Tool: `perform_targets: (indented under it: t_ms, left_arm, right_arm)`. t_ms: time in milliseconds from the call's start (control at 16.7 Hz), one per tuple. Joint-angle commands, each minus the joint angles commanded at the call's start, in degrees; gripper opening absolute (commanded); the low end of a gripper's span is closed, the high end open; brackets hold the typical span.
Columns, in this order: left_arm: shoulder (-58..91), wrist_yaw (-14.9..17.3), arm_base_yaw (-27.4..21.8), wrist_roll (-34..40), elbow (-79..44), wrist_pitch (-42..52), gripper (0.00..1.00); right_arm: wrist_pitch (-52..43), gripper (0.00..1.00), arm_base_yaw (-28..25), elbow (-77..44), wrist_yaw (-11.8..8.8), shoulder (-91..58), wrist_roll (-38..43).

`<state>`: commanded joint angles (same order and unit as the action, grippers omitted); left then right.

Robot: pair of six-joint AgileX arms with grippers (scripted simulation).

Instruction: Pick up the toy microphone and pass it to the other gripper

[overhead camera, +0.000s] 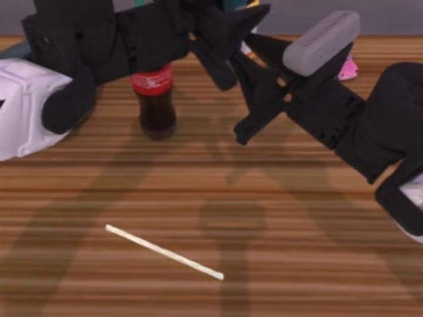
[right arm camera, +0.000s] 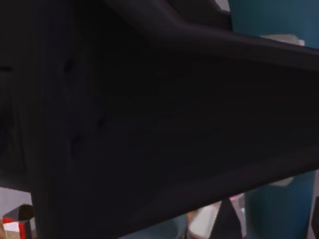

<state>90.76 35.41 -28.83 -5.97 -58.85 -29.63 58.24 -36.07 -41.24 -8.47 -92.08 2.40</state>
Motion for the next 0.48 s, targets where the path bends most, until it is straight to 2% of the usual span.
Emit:
perform_targets:
  t_ms: [360,480]
  left_arm:
    - [0.0,0.0,0.0,0.0,0.0,0.0,0.0]
    - [0.0,0.0,0.0,0.0,0.0,0.0,0.0]
  right_arm:
    - [0.0,0.98,0.0,0.0,0.0,0.0,0.0]
    - [0.0,1.0,0.0,0.0,0.0,0.0,0.0]
